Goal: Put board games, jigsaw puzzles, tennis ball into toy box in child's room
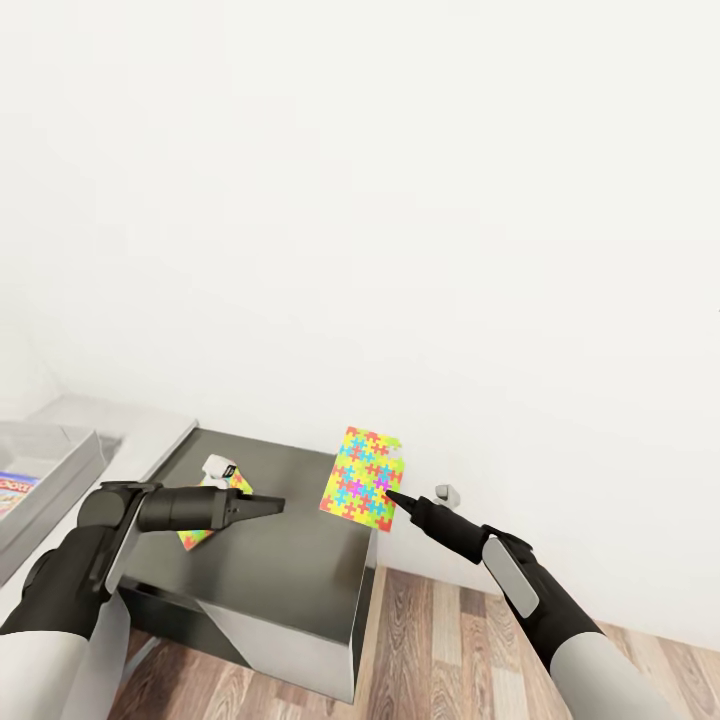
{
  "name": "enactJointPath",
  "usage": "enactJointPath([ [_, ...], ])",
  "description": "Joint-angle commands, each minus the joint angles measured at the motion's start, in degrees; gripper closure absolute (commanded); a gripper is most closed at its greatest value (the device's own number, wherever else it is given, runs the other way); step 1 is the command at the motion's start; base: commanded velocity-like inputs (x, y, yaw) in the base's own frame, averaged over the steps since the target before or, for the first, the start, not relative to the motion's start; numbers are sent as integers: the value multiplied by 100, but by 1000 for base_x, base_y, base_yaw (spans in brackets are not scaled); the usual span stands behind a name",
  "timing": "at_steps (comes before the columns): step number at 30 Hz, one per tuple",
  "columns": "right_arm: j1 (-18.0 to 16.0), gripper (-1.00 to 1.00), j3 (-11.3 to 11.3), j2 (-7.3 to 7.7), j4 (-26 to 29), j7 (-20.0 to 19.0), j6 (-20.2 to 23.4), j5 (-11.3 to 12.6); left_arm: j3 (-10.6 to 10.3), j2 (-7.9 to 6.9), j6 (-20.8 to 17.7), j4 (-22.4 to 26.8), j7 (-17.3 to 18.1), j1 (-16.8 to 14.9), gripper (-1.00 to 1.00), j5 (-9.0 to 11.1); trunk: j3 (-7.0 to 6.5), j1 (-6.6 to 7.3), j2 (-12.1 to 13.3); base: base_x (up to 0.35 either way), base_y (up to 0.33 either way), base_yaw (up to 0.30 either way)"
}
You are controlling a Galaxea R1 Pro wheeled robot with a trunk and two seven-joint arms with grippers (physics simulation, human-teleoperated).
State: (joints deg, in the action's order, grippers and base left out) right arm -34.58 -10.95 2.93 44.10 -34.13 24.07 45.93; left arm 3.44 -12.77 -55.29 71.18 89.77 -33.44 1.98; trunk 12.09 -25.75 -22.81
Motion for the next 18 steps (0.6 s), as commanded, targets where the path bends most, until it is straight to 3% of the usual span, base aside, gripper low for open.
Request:
enactJointPath([
  [1,-5,100,-14,5,2,8,36,56,-1,0,-61,1,23,-4,-100,-6,2,-4,-11,0,0,0],
  [18,-5,100,-17,5,2,29,36,56,-1,23,-61,1,23,-4,-100,-13,-159,-4,-11,0,0,0],
])
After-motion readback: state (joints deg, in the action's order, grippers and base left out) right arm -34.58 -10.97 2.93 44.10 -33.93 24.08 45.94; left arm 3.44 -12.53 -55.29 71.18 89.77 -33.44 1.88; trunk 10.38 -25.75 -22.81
